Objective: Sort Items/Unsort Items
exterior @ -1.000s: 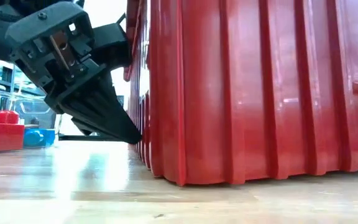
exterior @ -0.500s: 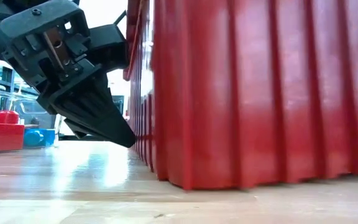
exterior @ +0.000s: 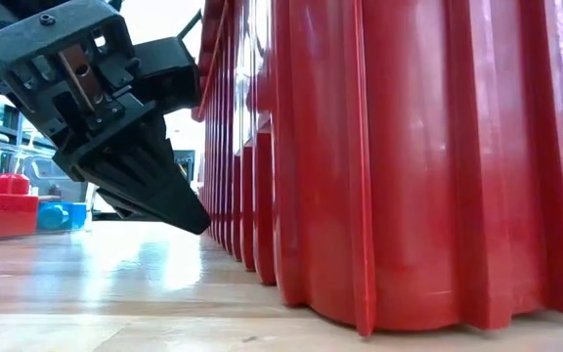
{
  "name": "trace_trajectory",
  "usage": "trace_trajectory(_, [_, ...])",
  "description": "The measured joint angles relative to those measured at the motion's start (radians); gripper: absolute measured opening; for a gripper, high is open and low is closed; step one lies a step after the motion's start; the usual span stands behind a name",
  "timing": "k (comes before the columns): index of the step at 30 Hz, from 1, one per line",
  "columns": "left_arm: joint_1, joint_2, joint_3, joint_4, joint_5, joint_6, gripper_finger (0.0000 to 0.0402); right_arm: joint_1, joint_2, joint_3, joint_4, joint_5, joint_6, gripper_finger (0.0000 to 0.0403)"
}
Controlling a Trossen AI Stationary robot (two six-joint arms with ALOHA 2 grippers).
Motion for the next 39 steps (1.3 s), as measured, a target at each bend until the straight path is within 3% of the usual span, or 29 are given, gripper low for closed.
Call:
trace_trajectory(13, [0.001,0.0,0.0,0.001,-0.005,0.001,0.0,-0.008,0.0,0.0,0.099,-0.075,0.001,0.0])
trace_trajectory(26, [0.0,0.0,0.0,-0.003,-0.006,0.001,0.0,-0.007,0.007,0.0,0.146,-0.078,0.056,0.0])
trace_trajectory(39, [0.002,0.002,-0.001,-0.005,-0.076,-0.036,0.0,-0.025,0.009,0.001,0.233,-0.103,0.079,0.0])
